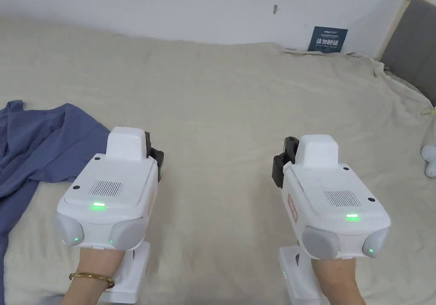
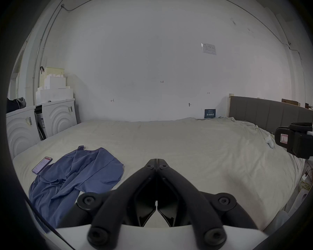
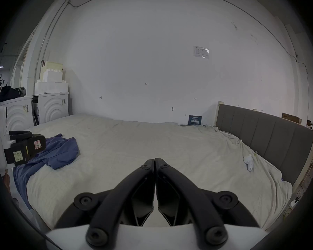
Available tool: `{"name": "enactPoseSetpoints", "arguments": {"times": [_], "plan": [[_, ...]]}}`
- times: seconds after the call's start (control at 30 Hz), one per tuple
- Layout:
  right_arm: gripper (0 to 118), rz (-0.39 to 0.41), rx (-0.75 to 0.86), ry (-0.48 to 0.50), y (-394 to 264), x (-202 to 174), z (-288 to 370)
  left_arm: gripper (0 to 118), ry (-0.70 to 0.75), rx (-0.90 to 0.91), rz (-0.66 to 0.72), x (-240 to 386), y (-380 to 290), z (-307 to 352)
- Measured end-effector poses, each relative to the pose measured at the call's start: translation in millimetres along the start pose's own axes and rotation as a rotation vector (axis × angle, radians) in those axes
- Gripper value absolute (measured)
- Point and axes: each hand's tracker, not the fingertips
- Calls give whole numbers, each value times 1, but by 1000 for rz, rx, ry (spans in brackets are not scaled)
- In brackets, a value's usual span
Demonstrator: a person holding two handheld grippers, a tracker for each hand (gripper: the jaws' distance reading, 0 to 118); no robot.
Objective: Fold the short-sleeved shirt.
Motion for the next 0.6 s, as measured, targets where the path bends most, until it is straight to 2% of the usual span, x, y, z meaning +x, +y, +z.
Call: {"name": "enactPoseSetpoints", "arguments": {"times": [0.1,0.13,0.17,0.2,0.27,0.33,0.43,0.5,0.53,0.6], "plan": [[0,14,-1,-7,1,-1,-1,0,-1,-5,-4,0,0,-1],[0,47,-1,-10,3,-1,-3,0,4,-5,-24,0,1,-2],[0,118,6,-18,7,-2,-5,0,15,-6,-84,0,3,-4],[0,235,24,-11,12,-4,-8,0,25,-2,-220,3,7,-6],[0,580,95,-19,21,-13,-12,0,81,62,-589,14,11,-9],[0,1027,182,-37,21,-25,-16,0,125,164,-1074,25,5,-13],[0,1510,285,18,14,-30,-19,0,47,303,-1612,27,-12,-11],[0,1695,315,32,8,-28,-19,0,-8,362,-1793,27,-19,-6],[0,1769,321,56,5,-25,-19,0,-38,378,-1813,27,-21,-2],[0,1833,322,80,2,-23,-17,0,-67,375,-1815,26,-22,3]]}}
